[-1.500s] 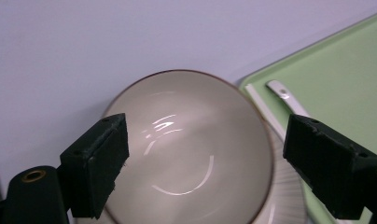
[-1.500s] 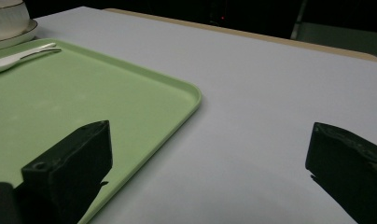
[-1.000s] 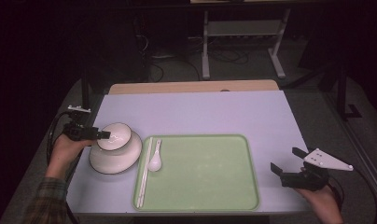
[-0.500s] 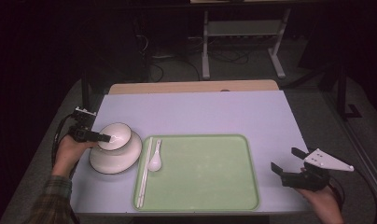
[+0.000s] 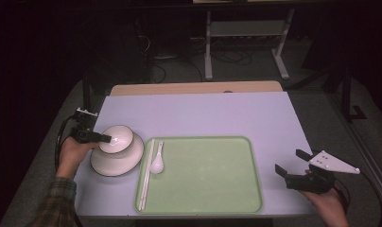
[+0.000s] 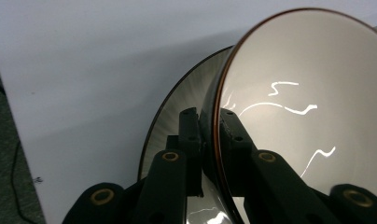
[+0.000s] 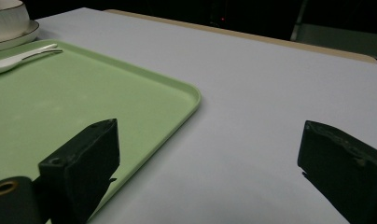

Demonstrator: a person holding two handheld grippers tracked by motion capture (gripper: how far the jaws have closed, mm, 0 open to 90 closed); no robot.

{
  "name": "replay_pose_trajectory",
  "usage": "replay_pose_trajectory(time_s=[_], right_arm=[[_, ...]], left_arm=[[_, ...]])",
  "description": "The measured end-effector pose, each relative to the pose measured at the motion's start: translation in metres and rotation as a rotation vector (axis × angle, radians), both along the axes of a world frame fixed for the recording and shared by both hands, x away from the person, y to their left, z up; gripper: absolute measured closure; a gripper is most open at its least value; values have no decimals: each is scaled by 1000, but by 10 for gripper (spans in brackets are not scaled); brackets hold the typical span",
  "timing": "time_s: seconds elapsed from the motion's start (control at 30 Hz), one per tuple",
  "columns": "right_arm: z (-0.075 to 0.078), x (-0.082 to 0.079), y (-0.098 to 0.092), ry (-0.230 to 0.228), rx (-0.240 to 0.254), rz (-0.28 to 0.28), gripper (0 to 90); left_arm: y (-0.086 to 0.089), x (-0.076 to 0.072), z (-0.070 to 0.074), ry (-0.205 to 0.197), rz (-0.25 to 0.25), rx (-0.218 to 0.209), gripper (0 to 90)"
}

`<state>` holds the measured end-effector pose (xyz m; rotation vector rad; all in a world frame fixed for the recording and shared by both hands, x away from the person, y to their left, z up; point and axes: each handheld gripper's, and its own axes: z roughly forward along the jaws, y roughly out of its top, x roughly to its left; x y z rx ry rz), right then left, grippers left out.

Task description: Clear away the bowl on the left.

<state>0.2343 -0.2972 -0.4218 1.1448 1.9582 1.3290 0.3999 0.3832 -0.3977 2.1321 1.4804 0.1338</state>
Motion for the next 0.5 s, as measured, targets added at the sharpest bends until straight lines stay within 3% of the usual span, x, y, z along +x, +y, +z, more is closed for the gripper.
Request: replay_pose_trajectory(time_s=[0.27,0.4,0.5], right_arm=[[0,0,-1,-1,5,-3,48],[0,0,-2,-1,4,-4,48],[0,0,-2,-2,5,-5,48]], left_arm=[[0,1,0,11,1,-17,830],[2,0,3,-2,11,-38,828],[2,-2,6,-7,8,-23,826]])
